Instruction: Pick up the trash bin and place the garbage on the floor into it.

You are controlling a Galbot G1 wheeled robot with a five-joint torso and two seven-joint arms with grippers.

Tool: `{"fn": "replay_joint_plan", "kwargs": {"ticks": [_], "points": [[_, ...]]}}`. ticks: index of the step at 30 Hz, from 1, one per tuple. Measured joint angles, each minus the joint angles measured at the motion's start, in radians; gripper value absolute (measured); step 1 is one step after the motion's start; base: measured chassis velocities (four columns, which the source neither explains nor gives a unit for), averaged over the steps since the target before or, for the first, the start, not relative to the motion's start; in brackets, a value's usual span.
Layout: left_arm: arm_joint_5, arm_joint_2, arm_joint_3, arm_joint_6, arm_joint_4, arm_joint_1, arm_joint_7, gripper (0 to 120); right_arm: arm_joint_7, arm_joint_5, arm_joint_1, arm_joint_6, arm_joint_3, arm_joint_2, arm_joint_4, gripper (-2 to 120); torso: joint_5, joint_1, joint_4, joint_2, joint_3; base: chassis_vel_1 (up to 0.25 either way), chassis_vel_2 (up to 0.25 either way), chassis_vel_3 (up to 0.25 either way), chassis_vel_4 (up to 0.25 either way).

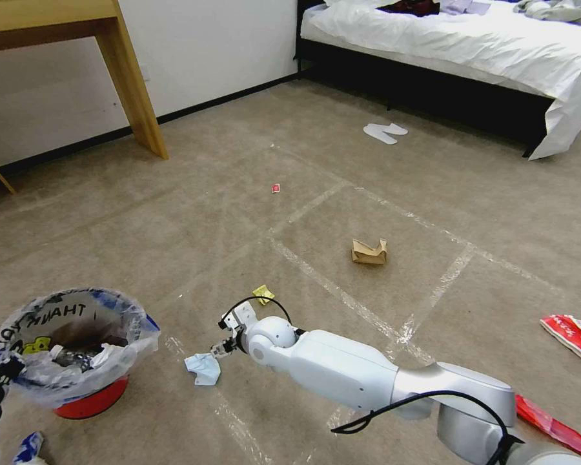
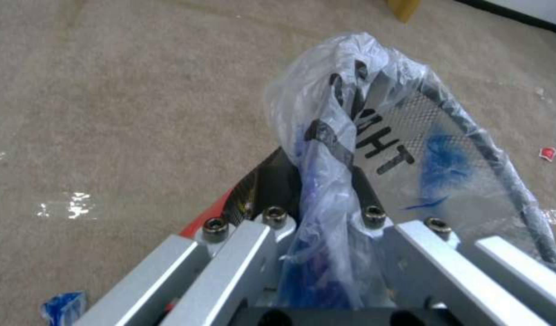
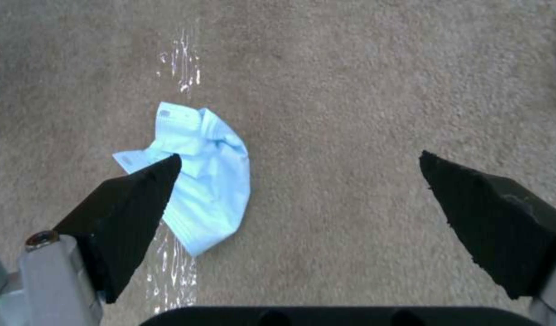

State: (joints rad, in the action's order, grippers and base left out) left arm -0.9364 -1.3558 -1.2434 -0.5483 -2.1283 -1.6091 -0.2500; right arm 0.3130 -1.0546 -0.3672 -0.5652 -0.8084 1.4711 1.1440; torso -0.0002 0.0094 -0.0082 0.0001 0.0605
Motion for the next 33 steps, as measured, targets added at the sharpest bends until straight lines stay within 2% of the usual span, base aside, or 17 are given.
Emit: {"fn": "replay_joint_plan", "kwargs": {"ticks": [10, 23, 33], "points": [[-0.001, 0.0, -0.003, 0.002, -0.002, -0.001, 0.0, 5, -0.029, 0.045, -0.029, 0.017, -0.026, 0.054, -0.082, 100, 0.0, 0.0, 0.0, 0.0, 0.0, 0.0, 0.0, 0.0, 0.0], [-0.009, -0.002, -0.011, 0.005, -0.003, 0.002, 0.0, 5, -0.041, 0.087, -0.029, 0.021, -0.071, 0.107, -0.125, 100, 0.0, 0.0, 0.0, 0.0, 0.0, 0.0, 0.0, 0.0, 0.0], [-0.012, -0.002, -0.013, 0.008, -0.004, 0.001, 0.002, 5, -0.048, 0.114, -0.035, 0.027, -0.085, 0.112, -0.148, 100, 0.0, 0.0, 0.0, 0.0, 0.0, 0.0, 0.0, 0.0, 0.0]]}}
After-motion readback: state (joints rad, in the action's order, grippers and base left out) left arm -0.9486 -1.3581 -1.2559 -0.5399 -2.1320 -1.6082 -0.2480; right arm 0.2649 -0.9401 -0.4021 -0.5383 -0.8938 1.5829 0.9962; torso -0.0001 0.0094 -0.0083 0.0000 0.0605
